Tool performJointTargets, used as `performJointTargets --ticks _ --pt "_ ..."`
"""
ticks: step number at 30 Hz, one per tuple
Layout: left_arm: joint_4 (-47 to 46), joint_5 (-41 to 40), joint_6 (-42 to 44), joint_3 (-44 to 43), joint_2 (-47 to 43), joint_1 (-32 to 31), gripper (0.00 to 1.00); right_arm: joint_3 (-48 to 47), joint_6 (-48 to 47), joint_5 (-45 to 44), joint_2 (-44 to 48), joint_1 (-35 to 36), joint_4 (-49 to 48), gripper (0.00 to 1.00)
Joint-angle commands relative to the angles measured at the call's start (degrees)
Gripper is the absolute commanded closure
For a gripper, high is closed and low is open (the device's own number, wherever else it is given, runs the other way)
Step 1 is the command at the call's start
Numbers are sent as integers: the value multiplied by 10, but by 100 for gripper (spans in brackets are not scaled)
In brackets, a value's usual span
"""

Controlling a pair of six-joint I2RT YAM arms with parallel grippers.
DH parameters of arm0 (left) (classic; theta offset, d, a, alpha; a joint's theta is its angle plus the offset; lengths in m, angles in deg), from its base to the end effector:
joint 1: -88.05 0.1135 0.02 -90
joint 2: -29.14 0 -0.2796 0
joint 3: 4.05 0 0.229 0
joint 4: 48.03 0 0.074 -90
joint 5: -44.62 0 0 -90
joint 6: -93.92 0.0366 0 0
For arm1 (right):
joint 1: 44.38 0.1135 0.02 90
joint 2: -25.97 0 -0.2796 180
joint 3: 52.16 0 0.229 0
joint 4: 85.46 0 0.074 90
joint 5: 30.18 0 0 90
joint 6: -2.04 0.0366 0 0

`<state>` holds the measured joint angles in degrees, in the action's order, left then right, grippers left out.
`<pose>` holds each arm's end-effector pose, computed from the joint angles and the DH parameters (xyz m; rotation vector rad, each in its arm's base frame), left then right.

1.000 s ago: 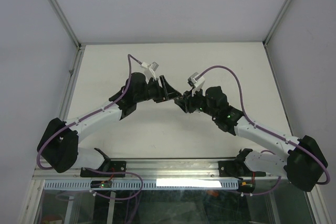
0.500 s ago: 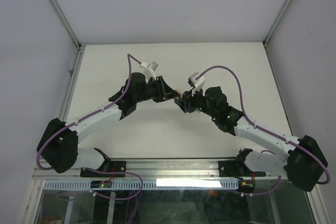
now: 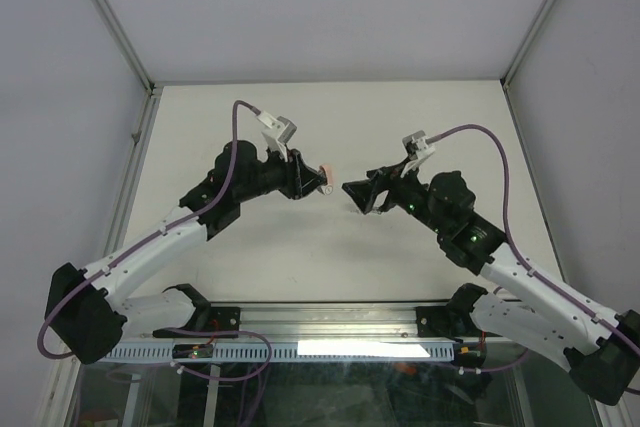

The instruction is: Load the staples into the stapler

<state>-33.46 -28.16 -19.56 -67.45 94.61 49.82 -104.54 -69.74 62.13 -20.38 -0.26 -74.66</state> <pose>0.1796 -0.1553 0.3284 0.4719 1.9199 -1.0059 0.1174 0.1159 0.3307 -0.4180 1.6748 0.8516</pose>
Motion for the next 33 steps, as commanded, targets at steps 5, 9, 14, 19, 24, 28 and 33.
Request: performJointTargets --ticks 5,9,14,19,24,28,33 --pt "50 -105 239 -11 -77 -91 100 -100 186 10 -55 -9 137 18" --pt "43 -175 285 13 -102 -145 100 -107 204 23 -81 2 130 26" --pt "45 -161 270 21 -98 -159 100 -119 210 8 -107 29 116 31" --pt "49 -160 267 16 -86 -159 100 -131 200 -4 -113 42 115 32" --pt "52 -151 265 14 -76 -159 100 -136 189 -16 -116 52 117 37" --pt "55 -153 265 12 -71 -160 100 -141 182 -12 -122 58 108 42" --pt "55 -155 263 11 -71 -159 100 -146 175 -15 -138 63 119 51"
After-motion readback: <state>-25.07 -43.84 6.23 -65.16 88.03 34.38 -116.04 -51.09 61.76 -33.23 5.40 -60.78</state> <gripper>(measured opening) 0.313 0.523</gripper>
